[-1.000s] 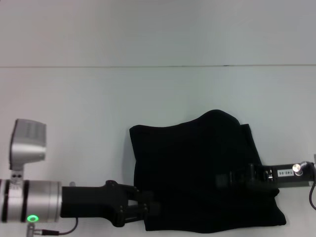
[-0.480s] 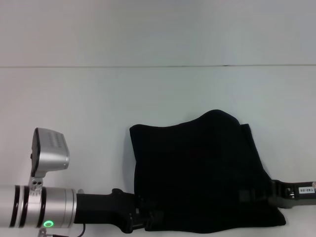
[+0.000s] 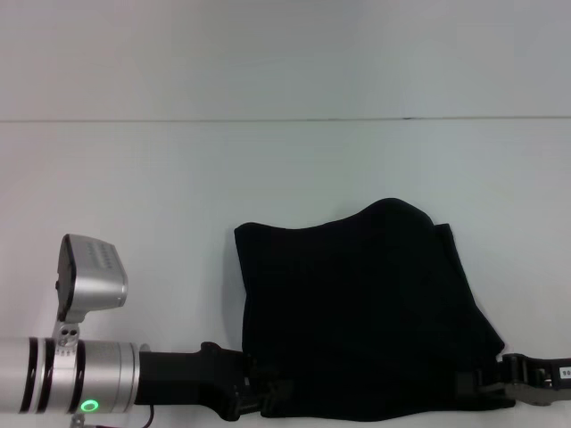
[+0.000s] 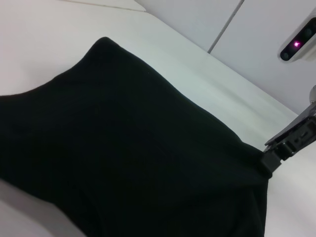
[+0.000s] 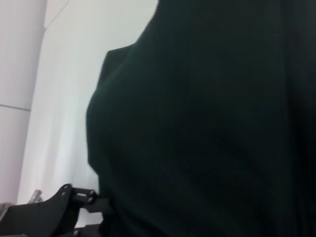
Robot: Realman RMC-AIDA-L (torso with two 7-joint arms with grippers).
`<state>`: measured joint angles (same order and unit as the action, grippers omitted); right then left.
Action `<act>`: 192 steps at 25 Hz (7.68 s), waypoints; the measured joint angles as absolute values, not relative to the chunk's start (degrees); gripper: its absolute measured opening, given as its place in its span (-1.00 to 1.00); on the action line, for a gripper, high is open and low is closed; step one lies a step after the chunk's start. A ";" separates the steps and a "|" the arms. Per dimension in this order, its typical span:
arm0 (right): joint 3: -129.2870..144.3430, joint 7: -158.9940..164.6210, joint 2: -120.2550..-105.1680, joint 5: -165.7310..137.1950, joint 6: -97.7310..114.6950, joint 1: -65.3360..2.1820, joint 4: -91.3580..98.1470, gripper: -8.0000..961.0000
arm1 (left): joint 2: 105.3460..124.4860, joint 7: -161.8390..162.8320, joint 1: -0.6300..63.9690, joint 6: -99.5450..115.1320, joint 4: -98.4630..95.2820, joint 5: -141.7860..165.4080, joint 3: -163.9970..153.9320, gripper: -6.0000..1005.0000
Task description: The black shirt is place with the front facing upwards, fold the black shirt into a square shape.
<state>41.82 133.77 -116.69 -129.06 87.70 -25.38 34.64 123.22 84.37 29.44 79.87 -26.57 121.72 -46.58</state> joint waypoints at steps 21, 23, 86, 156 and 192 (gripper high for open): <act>34.20 125.66 -117.27 -131.96 92.80 -26.78 33.97 -0.98 | 122.68 85.33 28.93 82.86 -27.77 121.71 -46.42 -0.32; 34.27 125.69 -117.40 -133.72 90.94 -27.24 33.16 -0.98 | 122.59 85.36 28.84 82.75 -27.77 121.75 -46.43 -0.32; 23.35 112.96 -114.59 -128.84 94.43 -25.60 32.60 -0.97 | 122.39 120.83 42.68 74.32 -36.22 132.37 -56.33 0.53; 24.06 74.55 -117.35 -110.13 95.45 -26.17 34.03 -0.37 | 120.31 82.49 27.48 90.81 -44.38 110.60 -36.28 0.10; 46.00 70.31 -119.71 -110.12 89.32 -31.67 32.46 0.96 | 119.97 74.56 27.71 98.35 -36.82 113.97 -36.91 0.83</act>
